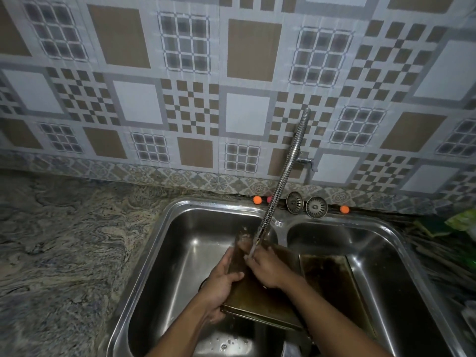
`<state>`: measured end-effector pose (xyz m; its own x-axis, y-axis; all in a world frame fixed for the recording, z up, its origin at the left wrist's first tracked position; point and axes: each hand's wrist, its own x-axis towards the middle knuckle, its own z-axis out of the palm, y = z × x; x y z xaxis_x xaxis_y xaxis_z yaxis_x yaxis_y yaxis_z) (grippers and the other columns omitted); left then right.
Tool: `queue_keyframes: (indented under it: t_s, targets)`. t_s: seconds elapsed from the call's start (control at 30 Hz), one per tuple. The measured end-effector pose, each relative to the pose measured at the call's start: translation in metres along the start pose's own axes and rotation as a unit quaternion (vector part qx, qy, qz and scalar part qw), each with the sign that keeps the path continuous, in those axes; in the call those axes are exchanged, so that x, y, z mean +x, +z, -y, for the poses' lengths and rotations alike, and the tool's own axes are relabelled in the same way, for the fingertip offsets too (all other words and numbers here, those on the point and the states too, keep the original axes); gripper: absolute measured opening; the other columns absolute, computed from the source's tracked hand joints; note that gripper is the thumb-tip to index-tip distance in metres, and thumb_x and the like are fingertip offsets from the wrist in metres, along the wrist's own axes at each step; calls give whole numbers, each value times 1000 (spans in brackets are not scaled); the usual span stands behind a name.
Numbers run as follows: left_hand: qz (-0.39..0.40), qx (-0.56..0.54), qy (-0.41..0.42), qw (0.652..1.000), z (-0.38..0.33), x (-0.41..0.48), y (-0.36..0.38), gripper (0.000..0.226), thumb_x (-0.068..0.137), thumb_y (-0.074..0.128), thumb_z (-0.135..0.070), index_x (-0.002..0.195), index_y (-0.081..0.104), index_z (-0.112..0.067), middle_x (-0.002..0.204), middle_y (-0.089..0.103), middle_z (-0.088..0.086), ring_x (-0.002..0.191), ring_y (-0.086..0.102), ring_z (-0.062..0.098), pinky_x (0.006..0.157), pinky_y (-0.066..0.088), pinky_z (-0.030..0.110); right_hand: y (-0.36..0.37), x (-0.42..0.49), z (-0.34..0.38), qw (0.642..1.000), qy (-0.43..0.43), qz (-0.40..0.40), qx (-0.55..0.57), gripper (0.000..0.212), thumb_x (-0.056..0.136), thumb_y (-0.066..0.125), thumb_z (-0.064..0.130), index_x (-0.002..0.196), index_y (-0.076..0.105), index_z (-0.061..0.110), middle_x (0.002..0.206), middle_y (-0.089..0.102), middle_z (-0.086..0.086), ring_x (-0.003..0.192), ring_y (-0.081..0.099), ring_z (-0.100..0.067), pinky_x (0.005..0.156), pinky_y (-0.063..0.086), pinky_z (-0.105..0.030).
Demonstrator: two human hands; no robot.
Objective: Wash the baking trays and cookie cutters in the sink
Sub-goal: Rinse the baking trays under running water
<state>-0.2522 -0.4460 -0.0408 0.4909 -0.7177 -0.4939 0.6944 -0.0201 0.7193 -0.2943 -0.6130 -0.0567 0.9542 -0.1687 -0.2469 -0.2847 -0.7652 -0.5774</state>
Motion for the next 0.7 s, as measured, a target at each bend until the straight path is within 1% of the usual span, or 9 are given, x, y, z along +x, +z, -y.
queue_keyframes:
  t_s: [0.07, 0.2, 0.27, 0.33, 0.43, 0.5, 0.57, 0.63, 0.7]
  targets:
    - [-2, -2, 3, 1000, -4, -4, -8, 66, 96, 46, 7, 147, 36, -33, 125, 64, 17, 105, 66, 43, 72, 59, 45, 2, -3, -2, 999, -31, 21, 23, 46, 99, 34, 49, 145, 33, 42, 156, 29, 12, 146, 20, -11, 118, 11, -41]
    - [20, 24, 13, 999, -3, -6, -4, 63, 95, 45, 9, 140, 47, -35, 121, 66, 23, 100, 66, 42, 80, 58, 50, -8, 20, -14, 977, 192, -83, -29, 56, 89, 36, 66, 133, 44, 34, 147, 43, -2, 136, 38, -28, 111, 27, -54]
    - [14, 20, 20, 1000, -2, -1, 0, 57, 98, 44, 4, 140, 46, -35, 124, 65, 21, 106, 65, 41, 91, 53, 55, -7, 27, -1, 987, 125, -92, -28, 47, 95, 40, 52, 134, 46, 27, 150, 40, -5, 141, 31, -27, 115, 20, -54]
    - [-25, 11, 44, 999, -5, 8, 0, 47, 104, 40, -8, 142, 45, -35, 132, 62, 16, 114, 64, 36, 99, 49, 54, -2, 18, 24, 998, -5, -32, -51, 49, 103, 35, 33, 148, 32, 17, 161, 18, -2, 149, 5, -16, 120, 9, -50]
    - [-87, -6, 88, 992, -10, 16, -1, 42, 106, 36, -20, 145, 43, -33, 136, 60, 10, 118, 62, 26, 100, 51, 43, 9, -18, 33, 998, -54, -18, -36, 53, 105, 25, 37, 155, 10, 27, 161, 3, 12, 143, -8, -1, 122, 3, -40]
    - [-104, 0, 102, 989, -11, 18, 5, 41, 106, 36, -21, 144, 43, -36, 132, 62, 7, 115, 64, 25, 82, 58, 35, 9, -37, 18, 998, -2, -51, -37, 63, 98, 18, 60, 154, 8, 34, 159, -1, 18, 146, -8, -3, 122, 1, -39]
    - [-104, 26, 111, 988, -8, 21, 16, 42, 106, 37, -20, 143, 40, -40, 133, 60, 4, 114, 63, 24, 75, 59, 32, 1, -42, -1, 985, 139, -92, -38, 85, 86, 11, 77, 155, 6, 29, 159, -4, 13, 148, -8, -10, 121, 2, -43]
    - [-93, 43, 117, 988, -5, 26, 30, 42, 106, 36, -19, 139, 41, -45, 136, 59, 2, 116, 63, 20, 87, 57, 33, -4, -34, -4, 965, 233, -116, -43, 82, 91, 14, 71, 155, 8, 20, 163, 0, 1, 150, -5, -17, 121, 3, -48]
    - [-100, 57, 116, 987, -5, 31, 43, 42, 107, 33, -18, 140, 43, -41, 132, 59, -4, 110, 62, 10, 85, 55, 21, -1, -30, 14, 975, 175, -133, -35, 67, 99, 16, 57, 155, 12, 21, 163, 1, 1, 150, -6, -17, 120, 0, -50]
